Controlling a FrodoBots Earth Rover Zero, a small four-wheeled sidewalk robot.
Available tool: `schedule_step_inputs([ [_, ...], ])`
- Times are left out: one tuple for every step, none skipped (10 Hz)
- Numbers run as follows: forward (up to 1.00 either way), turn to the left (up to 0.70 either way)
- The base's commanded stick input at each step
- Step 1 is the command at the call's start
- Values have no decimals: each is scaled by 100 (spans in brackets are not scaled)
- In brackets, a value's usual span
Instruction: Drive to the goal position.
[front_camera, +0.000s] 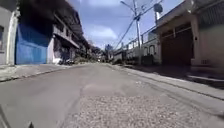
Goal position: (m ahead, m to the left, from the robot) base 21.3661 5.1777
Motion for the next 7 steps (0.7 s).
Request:
schedule_step_inputs([
  [100,-28],
  [100,-28],
  [100,-28],
  [100,-28],
  [100,-28],
  [100,-28],
  [100,-10],
])
